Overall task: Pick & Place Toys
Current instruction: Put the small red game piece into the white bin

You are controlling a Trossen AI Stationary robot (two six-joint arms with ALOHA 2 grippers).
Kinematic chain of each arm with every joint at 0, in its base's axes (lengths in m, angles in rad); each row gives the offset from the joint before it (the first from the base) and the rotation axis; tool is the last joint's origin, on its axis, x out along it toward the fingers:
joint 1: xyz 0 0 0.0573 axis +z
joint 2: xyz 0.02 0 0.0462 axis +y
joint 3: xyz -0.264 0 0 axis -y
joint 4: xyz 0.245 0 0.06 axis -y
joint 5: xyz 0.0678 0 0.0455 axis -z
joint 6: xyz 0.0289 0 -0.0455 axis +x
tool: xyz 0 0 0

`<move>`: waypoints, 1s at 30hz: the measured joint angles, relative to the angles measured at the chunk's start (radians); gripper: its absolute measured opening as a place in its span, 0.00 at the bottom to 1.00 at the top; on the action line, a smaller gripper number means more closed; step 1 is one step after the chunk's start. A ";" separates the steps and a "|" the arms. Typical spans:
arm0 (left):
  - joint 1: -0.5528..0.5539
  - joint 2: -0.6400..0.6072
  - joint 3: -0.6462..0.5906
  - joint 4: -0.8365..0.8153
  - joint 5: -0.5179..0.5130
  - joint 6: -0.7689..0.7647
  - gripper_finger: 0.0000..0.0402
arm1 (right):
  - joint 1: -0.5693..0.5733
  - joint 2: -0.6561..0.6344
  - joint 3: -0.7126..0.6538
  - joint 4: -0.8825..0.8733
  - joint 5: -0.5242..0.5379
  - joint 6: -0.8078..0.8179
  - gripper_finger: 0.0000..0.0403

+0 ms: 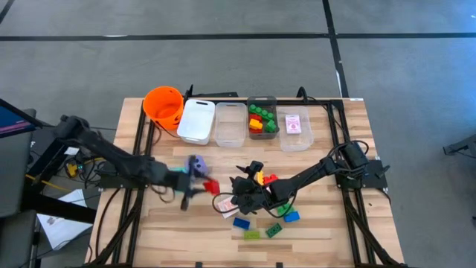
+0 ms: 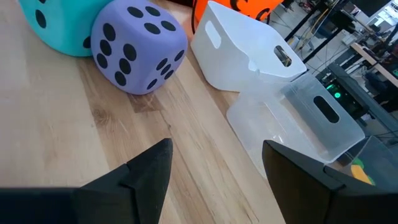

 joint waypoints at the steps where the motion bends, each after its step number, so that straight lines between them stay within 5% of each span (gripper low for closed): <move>1: 0.000 -0.038 0.000 0.000 -0.064 0.010 0.35 | 0.000 0.000 0.000 0.000 0.000 0.000 0.61; 7: 0.038 -0.186 0.000 0.017 -0.361 0.050 0.34 | 0.000 0.000 0.000 0.002 0.001 0.003 0.61; 15: 0.139 -0.187 0.000 -0.013 -0.369 0.047 0.35 | 0.079 -0.076 -0.001 -0.097 0.268 0.003 0.60; 25: 0.178 -0.157 0.000 -0.016 -0.368 0.022 0.36 | 0.207 -0.426 0.002 -0.755 0.093 0.643 0.55; 30: 0.216 -0.155 0.000 -0.015 -0.368 0.021 0.36 | 0.271 -0.382 -0.089 -0.885 0.246 0.881 0.56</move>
